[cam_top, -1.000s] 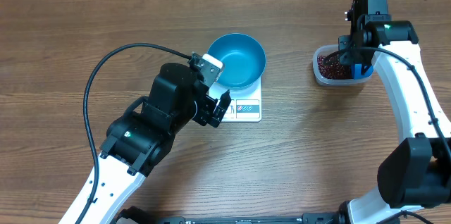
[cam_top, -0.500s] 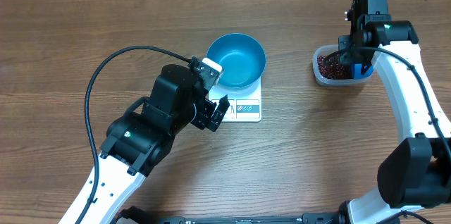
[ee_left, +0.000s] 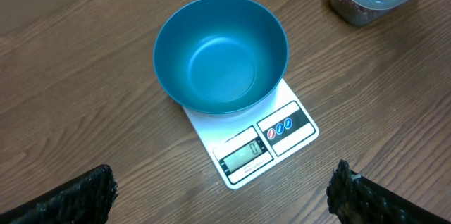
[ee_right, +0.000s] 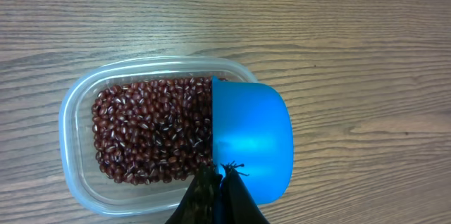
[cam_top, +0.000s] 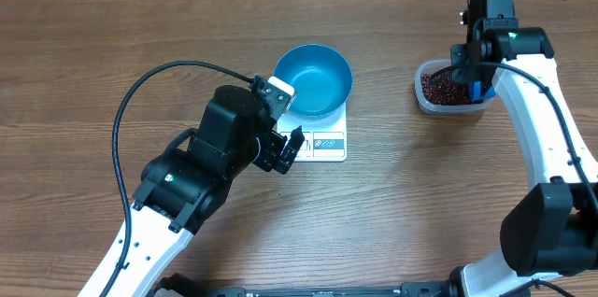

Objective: Scoop item into bowl and weigh 150g on scale
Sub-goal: 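Push the blue scoop through the beans with the right gripper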

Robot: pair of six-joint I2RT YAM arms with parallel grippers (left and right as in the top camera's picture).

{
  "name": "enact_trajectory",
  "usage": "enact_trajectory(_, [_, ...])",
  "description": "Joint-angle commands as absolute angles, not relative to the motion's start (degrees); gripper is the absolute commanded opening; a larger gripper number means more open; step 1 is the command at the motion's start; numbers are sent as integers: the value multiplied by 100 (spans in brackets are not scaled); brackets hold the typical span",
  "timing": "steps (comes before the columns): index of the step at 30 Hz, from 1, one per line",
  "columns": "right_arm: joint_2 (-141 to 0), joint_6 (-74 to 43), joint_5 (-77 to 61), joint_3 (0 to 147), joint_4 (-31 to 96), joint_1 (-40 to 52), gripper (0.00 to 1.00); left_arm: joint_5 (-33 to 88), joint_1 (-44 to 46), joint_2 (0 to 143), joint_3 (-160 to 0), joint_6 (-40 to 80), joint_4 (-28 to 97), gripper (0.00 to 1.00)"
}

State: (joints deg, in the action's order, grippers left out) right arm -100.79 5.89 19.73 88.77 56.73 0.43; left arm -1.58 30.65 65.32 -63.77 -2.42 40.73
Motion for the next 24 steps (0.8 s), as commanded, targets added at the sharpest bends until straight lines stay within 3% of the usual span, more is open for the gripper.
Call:
enact_trajectory(1, [-10079, 683, 2211, 9028, 5686, 32, 4, -204, 3039, 6517, -6377, -150, 4071, 99])
enact_trajectory(24, [-10580, 930, 2193, 9006, 5760, 244, 4, -204, 3039, 6517, -6377, -150, 4071, 99])
